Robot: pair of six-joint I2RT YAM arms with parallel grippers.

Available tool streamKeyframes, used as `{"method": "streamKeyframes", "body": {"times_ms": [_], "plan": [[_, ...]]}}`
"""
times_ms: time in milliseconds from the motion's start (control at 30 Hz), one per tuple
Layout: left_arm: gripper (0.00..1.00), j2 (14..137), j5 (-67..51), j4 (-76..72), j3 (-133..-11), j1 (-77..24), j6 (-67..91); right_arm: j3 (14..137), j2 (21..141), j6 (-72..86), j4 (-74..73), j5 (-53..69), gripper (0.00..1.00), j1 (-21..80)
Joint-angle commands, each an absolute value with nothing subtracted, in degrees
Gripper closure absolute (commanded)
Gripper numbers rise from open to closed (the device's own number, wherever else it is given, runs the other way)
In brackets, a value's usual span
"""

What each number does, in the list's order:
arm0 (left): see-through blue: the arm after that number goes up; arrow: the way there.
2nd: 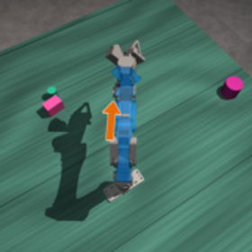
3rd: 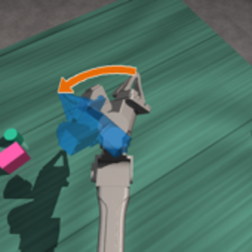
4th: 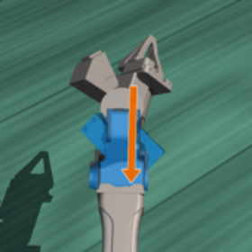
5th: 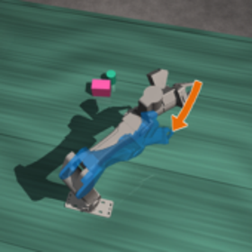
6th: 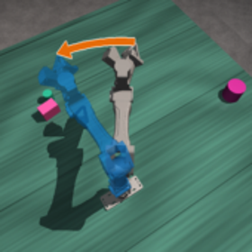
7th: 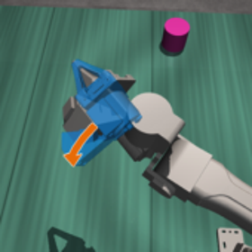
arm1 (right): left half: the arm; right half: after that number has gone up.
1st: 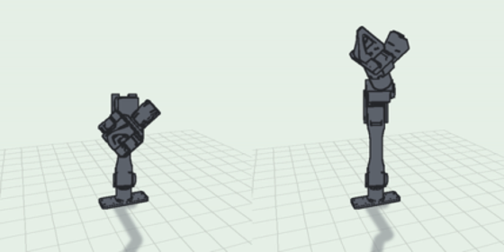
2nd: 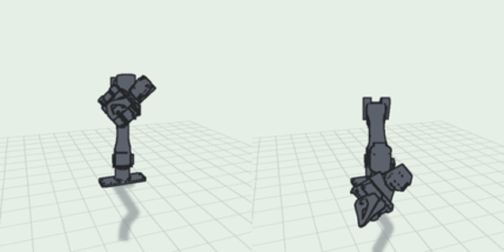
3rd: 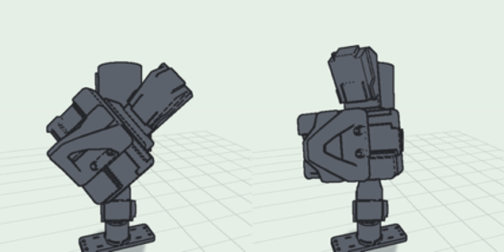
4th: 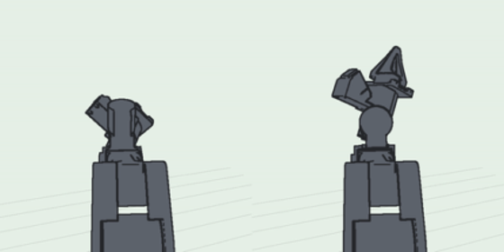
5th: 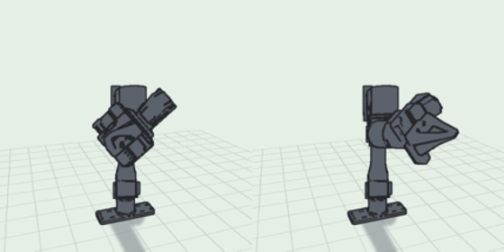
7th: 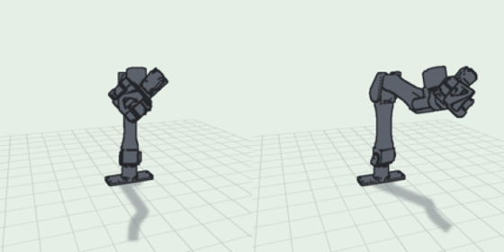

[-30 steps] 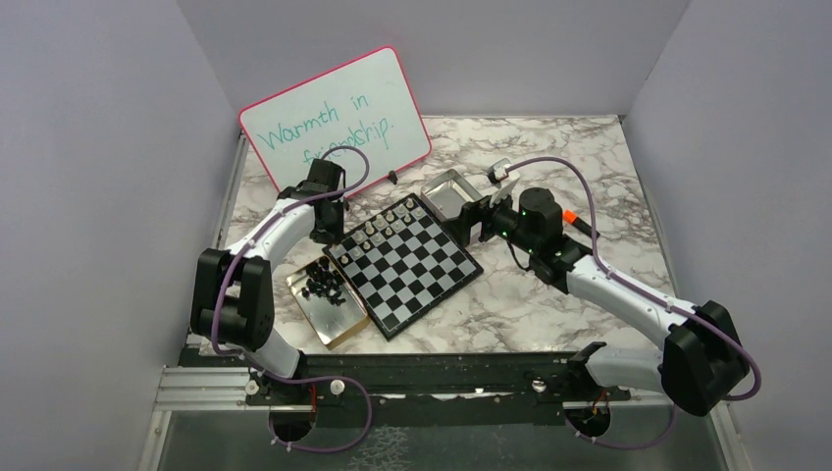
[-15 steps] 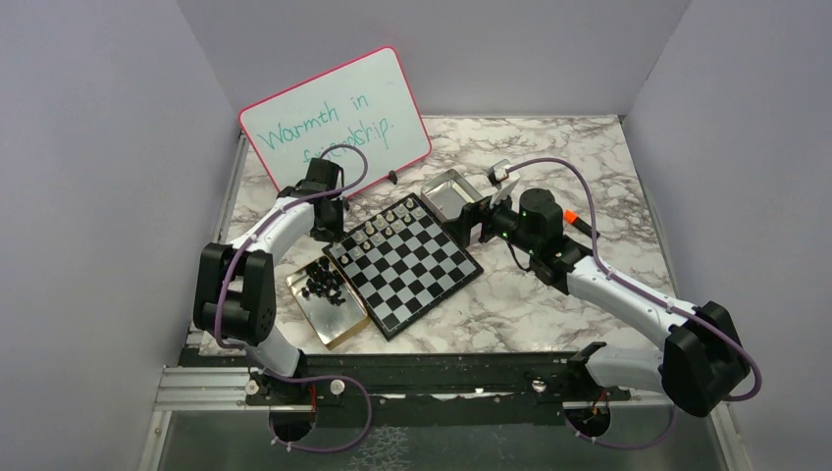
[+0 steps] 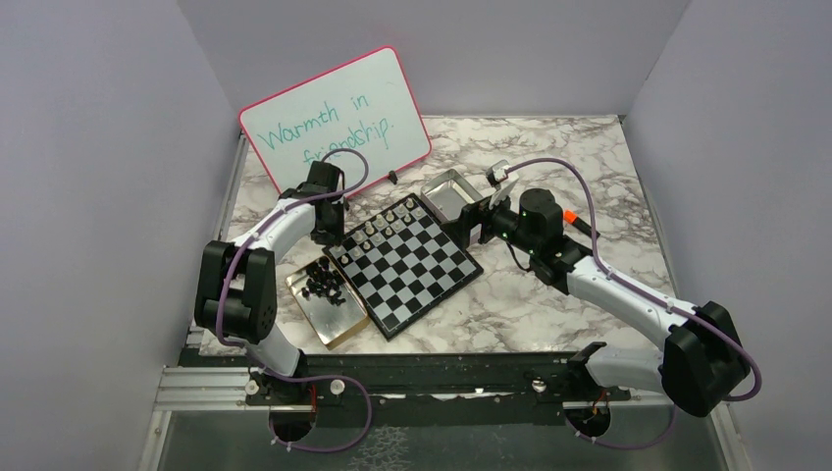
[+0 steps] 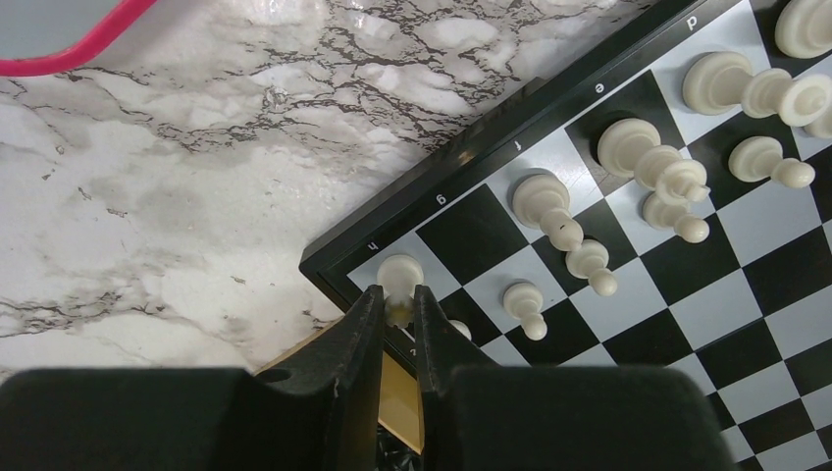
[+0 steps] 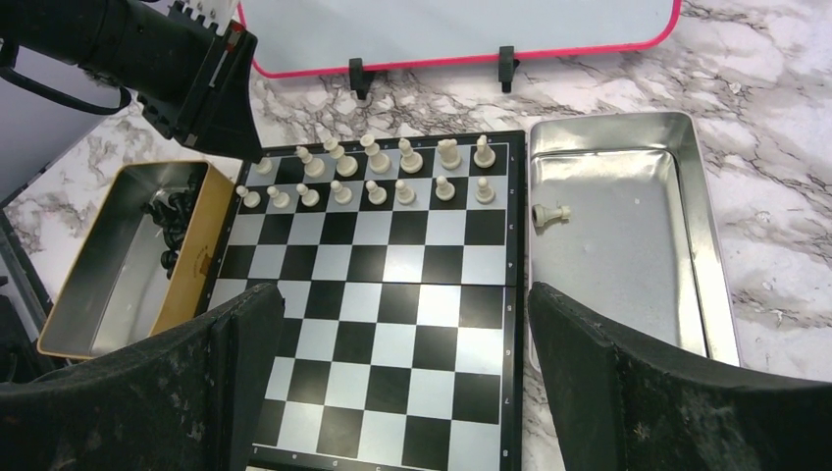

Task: Set up the chess pieces on the board
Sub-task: Place the chess piece on the chessboard.

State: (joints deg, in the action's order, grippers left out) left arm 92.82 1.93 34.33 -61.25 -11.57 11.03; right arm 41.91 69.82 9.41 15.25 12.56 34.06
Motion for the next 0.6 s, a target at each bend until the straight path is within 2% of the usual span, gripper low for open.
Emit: {"method": "streamKeyframes", "body": {"times_ms": [0, 300, 567], "plan": [[0.83, 92.3, 2.6, 33.9, -60.2, -11.2, 10.2, 42.0, 69.7, 8.9, 16.2, 14.1, 0.0, 34.3], [0.68, 92.0, 2.6, 33.9, -59.5, -11.2, 10.2, 42.2, 69.8, 8.4, 15.9, 15.2, 0.0, 34.3], [0.6, 88.6, 1.2, 33.8, -60.6, -11.2, 10.9, 41.9, 69.5, 10.5, 15.6, 11.7, 0.0, 34.3]]}}
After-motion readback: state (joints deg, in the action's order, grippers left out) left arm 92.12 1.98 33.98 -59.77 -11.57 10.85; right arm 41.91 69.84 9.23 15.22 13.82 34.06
